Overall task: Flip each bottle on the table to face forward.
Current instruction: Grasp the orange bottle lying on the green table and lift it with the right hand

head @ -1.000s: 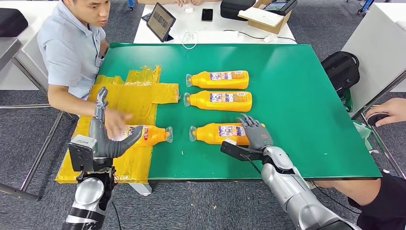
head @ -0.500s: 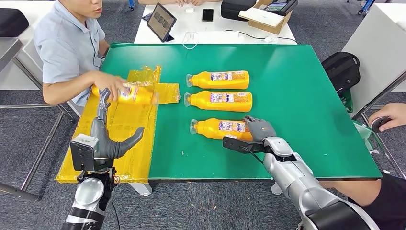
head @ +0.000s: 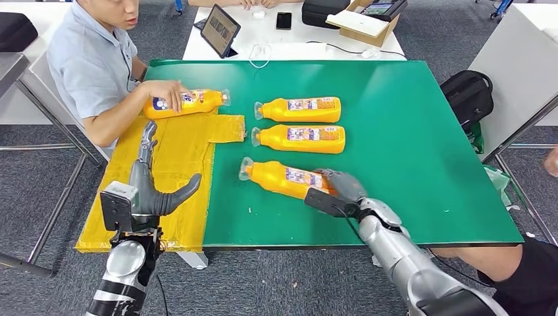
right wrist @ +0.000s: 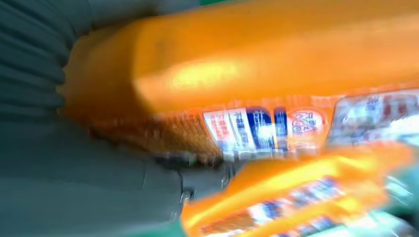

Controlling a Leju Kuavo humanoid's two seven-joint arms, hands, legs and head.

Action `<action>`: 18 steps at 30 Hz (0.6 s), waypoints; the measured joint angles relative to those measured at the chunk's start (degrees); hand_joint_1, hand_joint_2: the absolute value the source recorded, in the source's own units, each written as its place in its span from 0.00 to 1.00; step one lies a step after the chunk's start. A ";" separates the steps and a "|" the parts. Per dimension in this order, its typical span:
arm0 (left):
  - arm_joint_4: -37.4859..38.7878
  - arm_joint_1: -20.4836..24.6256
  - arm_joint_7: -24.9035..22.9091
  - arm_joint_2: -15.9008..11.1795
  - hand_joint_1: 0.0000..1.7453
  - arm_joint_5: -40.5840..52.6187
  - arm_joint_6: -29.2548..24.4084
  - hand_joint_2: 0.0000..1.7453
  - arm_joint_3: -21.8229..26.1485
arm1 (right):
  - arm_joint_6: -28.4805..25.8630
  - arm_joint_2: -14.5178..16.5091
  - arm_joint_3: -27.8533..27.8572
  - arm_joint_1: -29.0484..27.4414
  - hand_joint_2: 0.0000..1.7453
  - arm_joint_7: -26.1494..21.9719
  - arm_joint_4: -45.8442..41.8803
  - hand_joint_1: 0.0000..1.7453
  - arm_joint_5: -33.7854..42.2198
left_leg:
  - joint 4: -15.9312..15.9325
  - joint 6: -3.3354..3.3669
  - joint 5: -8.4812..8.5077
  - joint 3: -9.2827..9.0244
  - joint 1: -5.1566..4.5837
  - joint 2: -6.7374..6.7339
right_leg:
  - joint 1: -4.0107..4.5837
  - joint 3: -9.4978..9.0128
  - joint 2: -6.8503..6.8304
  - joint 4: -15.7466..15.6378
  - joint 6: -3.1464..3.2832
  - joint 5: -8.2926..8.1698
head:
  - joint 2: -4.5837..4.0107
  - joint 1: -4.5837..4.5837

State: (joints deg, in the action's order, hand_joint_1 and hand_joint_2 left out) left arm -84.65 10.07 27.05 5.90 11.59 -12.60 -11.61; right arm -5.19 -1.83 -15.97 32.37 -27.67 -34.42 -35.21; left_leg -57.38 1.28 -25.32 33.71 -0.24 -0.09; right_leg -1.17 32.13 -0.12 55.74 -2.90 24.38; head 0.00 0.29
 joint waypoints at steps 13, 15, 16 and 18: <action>-1.45 -6.47 -0.22 5.46 0.00 -25.43 1.87 1.00 -2.28 | -15.51 8.56 4.62 -15.97 1.00 -8.80 -35.00 1.00 18.29 | 0.01 0.00 -0.02 0.21 -0.04 0.08 | -0.05 0.14 -0.10 -0.04 0.01 0.02 | 0.00 -0.01; -1.61 -7.58 -1.24 5.42 0.00 -26.51 4.25 1.00 -3.47 | -17.27 9.28 4.46 -17.32 1.00 -9.46 -38.29 0.99 18.63 | 0.01 0.00 -0.02 0.21 -0.04 0.07 | -0.04 0.14 -0.10 -0.04 0.01 0.02 | 0.00 -0.01; -1.62 -8.16 -1.52 5.36 0.00 -26.24 5.51 1.00 -4.09 | -17.37 9.48 4.25 -17.76 1.00 -9.50 -39.40 0.98 18.76 | 0.01 0.00 -0.02 0.20 -0.04 0.07 | -0.04 0.14 -0.09 -0.04 0.01 0.02 | 0.00 -0.01; -1.63 -9.31 -1.09 5.08 0.00 -24.23 7.76 1.00 -5.46 | -16.40 9.63 3.57 -18.18 1.00 -9.08 -40.41 0.99 18.89 | 0.02 0.00 -0.02 0.20 -0.04 0.05 | -0.03 0.14 -0.08 -0.03 0.01 0.02 | 0.00 -0.01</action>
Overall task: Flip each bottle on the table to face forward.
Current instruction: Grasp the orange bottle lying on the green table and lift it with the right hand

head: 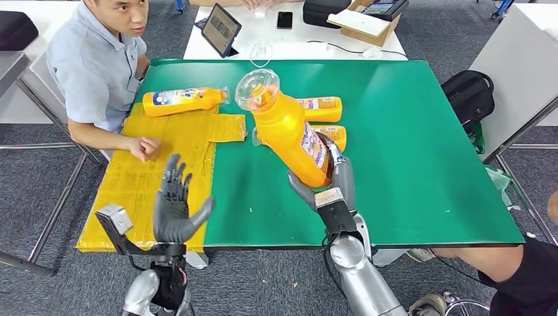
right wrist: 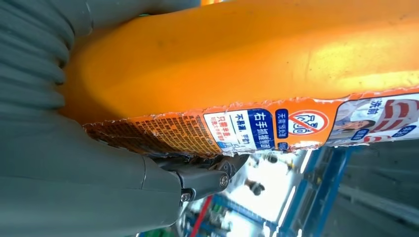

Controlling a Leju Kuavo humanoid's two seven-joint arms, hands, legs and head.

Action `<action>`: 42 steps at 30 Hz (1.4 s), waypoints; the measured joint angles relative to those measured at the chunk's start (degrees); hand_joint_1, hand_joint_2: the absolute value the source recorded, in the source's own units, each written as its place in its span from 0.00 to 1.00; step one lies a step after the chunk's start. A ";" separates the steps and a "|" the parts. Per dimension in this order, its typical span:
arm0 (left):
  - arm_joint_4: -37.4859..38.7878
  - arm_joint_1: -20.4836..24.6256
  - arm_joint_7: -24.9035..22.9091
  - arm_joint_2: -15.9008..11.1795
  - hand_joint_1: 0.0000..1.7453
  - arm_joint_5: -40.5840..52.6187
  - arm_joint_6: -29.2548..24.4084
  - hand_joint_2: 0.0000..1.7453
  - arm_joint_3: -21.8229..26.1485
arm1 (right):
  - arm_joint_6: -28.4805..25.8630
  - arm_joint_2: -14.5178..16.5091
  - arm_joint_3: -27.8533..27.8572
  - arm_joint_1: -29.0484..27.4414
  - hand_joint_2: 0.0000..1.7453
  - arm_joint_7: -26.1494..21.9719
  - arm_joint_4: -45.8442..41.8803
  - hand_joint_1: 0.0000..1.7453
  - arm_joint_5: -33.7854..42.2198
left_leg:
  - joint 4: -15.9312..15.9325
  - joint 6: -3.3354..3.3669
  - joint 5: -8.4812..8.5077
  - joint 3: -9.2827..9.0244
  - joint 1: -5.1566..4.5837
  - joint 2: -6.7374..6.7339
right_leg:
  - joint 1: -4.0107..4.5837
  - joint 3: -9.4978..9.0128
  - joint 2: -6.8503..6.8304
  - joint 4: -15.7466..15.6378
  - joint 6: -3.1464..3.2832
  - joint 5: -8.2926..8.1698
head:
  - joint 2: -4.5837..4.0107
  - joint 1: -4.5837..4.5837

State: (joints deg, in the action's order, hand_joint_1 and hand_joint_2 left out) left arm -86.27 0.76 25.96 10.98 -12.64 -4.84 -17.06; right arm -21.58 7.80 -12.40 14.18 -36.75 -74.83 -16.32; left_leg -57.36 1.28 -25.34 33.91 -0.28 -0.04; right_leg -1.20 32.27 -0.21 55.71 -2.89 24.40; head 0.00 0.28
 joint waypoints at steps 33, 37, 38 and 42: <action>3.48 3.69 -1.21 -1.23 1.00 -2.24 7.35 1.00 -4.30 | 1.07 7.91 -21.20 8.40 0.50 0.13 25.53 0.01 -10.40 | 0.00 -0.02 0.02 -0.01 0.03 -0.05 | 0.01 0.05 0.02 0.03 0.01 0.00 | 0.00 0.00; 3.28 3.68 -0.01 -1.83 1.00 -2.58 7.91 1.00 -3.92 | 1.24 8.02 -22.35 8.72 0.00 0.63 26.77 0.00 -10.17 | 0.00 -0.02 0.02 -0.01 0.03 -0.05 | 0.01 0.06 0.02 0.02 0.01 0.00 | 0.00 0.01; 3.16 3.67 0.03 -2.03 1.00 -3.17 8.48 1.00 -3.82 | 1.18 7.92 -22.58 8.70 0.00 0.37 26.96 0.00 -9.99 | 0.00 -0.02 0.02 -0.01 0.03 -0.05 | 0.01 0.07 0.02 0.02 0.01 0.00 | 0.00 0.00; 2.85 3.58 -0.03 -2.48 1.00 -6.38 11.78 1.00 -3.09 | 0.52 7.10 -22.90 7.60 0.00 -2.20 26.39 0.00 -8.87 | 0.00 -0.02 0.02 -0.01 0.03 -0.05 | 0.00 0.08 0.01 0.02 0.01 0.00 | 0.00 0.00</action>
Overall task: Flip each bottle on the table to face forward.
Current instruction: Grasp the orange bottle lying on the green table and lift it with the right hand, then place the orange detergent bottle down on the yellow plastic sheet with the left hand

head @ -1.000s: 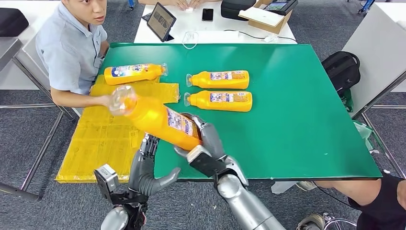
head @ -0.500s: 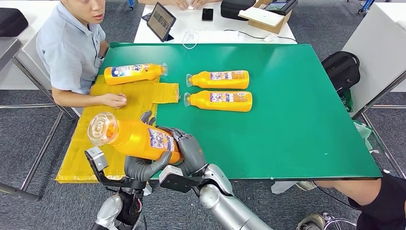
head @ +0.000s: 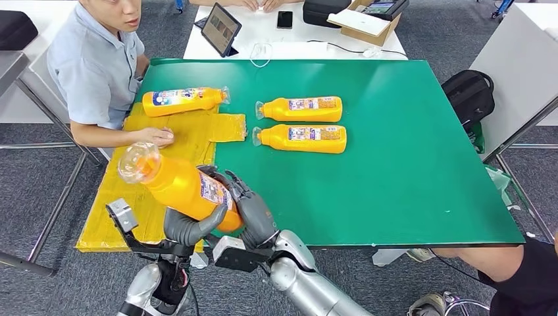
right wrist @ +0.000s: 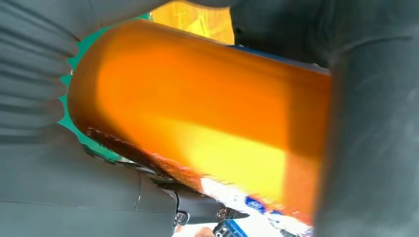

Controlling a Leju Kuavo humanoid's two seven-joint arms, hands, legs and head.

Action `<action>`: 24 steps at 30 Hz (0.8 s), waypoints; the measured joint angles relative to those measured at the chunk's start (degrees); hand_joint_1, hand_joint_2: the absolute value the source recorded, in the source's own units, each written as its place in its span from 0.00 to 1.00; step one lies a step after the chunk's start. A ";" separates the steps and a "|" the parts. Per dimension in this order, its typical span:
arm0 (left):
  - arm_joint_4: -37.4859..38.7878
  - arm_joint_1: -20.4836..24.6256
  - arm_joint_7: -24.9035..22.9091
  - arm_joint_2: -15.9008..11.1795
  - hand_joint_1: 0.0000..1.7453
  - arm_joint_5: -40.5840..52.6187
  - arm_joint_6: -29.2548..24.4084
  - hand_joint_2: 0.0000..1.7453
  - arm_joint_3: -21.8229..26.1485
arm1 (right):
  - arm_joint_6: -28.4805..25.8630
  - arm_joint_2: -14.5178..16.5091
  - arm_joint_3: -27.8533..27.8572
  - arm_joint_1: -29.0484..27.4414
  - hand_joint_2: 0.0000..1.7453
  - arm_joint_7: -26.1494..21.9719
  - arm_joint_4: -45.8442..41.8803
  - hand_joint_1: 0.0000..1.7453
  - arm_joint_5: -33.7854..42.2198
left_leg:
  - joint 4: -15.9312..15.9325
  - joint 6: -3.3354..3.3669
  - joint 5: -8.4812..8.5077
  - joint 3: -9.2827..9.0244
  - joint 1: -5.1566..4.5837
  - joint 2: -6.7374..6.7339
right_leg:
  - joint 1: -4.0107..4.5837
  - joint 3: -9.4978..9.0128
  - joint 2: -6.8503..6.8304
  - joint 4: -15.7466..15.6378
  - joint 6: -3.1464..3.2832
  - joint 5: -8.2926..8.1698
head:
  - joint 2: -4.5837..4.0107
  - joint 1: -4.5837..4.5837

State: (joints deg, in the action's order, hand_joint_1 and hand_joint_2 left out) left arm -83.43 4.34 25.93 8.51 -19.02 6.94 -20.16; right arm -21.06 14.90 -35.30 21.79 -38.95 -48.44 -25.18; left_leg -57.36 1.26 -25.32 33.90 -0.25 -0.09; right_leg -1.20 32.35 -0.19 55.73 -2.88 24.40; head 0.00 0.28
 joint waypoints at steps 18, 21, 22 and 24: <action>-2.63 -0.69 0.05 0.34 1.00 -5.95 1.20 1.00 2.93 | -7.71 -7.45 0.42 -10.87 0.00 -1.09 -14.90 0.00 1.44 | 0.00 0.01 -0.02 0.04 -0.01 0.05 | 0.00 -0.01 -0.03 -0.02 0.00 0.01 | 0.00 -0.01; -2.97 0.00 3.44 0.14 1.00 7.75 -11.28 1.00 5.71 | -13.94 -10.14 3.00 -16.22 0.00 -1.09 -22.74 0.00 1.38 | 0.00 0.02 -0.03 0.11 -0.03 0.06 | -0.01 0.04 -0.03 -0.03 0.00 0.01 | 0.00 0.00; -2.77 0.51 4.49 -0.09 1.00 14.15 -16.46 1.00 6.73 | -15.91 -10.77 4.26 -17.84 0.00 -1.09 -25.62 0.00 1.28 | 0.00 0.02 -0.03 0.12 -0.03 0.06 | -0.01 0.05 -0.03 -0.03 0.00 0.01 | 0.00 -0.01; -1.73 1.84 5.38 -0.80 1.00 25.56 -24.98 1.00 8.92 | -18.20 -11.25 7.64 -20.58 0.00 -1.09 -31.60 0.00 0.98 | 0.00 0.02 -0.03 0.12 -0.02 0.06 | 0.00 0.05 -0.03 -0.03 0.00 0.01 | 0.00 0.00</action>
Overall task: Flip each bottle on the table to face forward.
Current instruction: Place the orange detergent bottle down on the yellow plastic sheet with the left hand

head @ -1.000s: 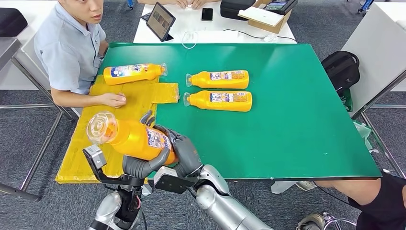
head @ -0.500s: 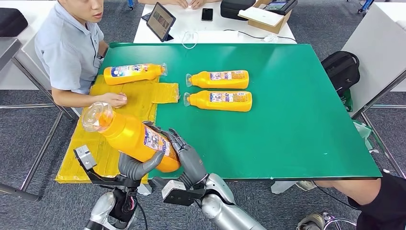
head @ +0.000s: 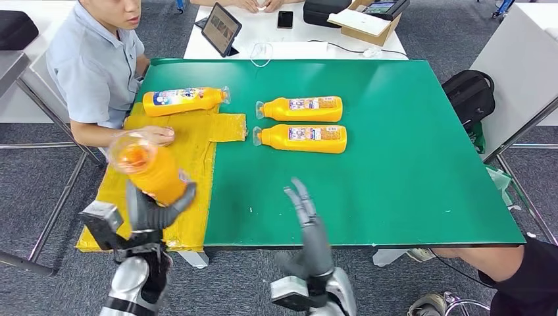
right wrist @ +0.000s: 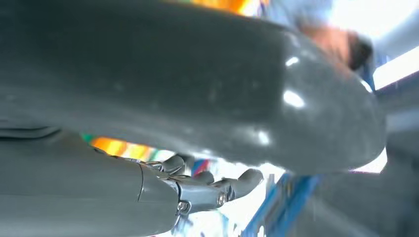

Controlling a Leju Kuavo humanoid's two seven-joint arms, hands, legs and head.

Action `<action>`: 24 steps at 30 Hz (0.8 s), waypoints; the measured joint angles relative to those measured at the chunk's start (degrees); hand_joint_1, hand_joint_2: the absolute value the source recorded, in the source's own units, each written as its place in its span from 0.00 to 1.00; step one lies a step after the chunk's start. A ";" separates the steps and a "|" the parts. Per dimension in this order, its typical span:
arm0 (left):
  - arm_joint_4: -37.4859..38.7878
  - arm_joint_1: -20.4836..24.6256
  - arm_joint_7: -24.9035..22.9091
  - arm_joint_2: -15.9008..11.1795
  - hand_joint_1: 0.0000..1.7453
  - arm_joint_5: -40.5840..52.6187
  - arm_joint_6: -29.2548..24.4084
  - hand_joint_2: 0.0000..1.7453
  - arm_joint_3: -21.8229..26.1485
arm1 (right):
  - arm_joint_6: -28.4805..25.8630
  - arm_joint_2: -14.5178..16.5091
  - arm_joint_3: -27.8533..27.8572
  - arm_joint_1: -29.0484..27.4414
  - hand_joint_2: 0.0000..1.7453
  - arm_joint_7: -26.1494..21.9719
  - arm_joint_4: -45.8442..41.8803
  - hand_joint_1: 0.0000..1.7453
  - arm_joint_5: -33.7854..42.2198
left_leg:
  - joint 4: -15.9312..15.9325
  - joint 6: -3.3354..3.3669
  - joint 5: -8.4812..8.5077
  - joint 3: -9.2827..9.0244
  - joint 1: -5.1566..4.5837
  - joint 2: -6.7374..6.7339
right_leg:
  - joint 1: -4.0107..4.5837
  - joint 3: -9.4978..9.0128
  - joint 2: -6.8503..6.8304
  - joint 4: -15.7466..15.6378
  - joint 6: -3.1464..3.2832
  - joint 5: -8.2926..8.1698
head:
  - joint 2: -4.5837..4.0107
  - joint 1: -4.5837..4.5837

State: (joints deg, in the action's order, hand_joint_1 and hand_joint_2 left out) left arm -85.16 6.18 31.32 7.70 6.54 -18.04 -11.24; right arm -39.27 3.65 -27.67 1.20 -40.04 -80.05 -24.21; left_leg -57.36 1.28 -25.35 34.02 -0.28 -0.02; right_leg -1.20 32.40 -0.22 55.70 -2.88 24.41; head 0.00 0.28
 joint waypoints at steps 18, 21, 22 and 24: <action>21.89 14.13 -15.84 -6.41 1.00 53.53 -12.48 1.00 5.73 | -0.67 3.20 14.43 -2.81 0.00 0.00 -16.81 0.00 3.31 | 0.00 -0.03 0.09 -0.07 0.03 -0.01 | 0.01 -0.06 0.00 0.04 0.00 -0.02 | 0.00 -0.01; 28.94 18.46 -18.85 -7.61 1.00 57.84 -7.18 1.00 4.08 | -0.65 2.91 13.38 -1.89 0.00 0.00 -15.71 0.00 5.97 | 0.00 -0.03 0.12 -0.07 0.03 -0.03 | 0.01 -0.07 0.01 0.05 0.01 -0.04 | 0.00 -0.01; 31.27 19.81 -19.32 -7.96 1.00 58.69 -5.62 1.00 3.50 | -0.63 2.77 12.93 -1.57 0.00 0.00 -15.16 0.00 6.73 | 0.00 -0.04 0.13 -0.07 0.03 -0.03 | 0.01 -0.07 0.01 0.06 0.01 -0.04 | 0.00 -0.01; 35.65 22.11 -19.71 -8.59 0.97 59.76 -2.63 1.00 2.35 | -0.56 2.44 11.94 -0.99 0.00 0.00 -13.91 0.00 8.00 | 0.00 -0.05 0.14 -0.07 0.03 -0.03 | 0.01 -0.07 0.01 0.07 0.01 -0.04 | 0.00 -0.01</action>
State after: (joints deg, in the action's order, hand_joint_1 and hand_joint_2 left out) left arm -49.51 28.29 11.61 -0.89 66.30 -20.67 -8.89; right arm -39.82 6.09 -15.73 0.21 -40.04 -93.96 -16.21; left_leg -57.36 1.22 -25.21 33.95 -0.25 -0.06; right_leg -1.19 32.33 -0.21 55.77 -2.88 24.37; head 0.00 0.28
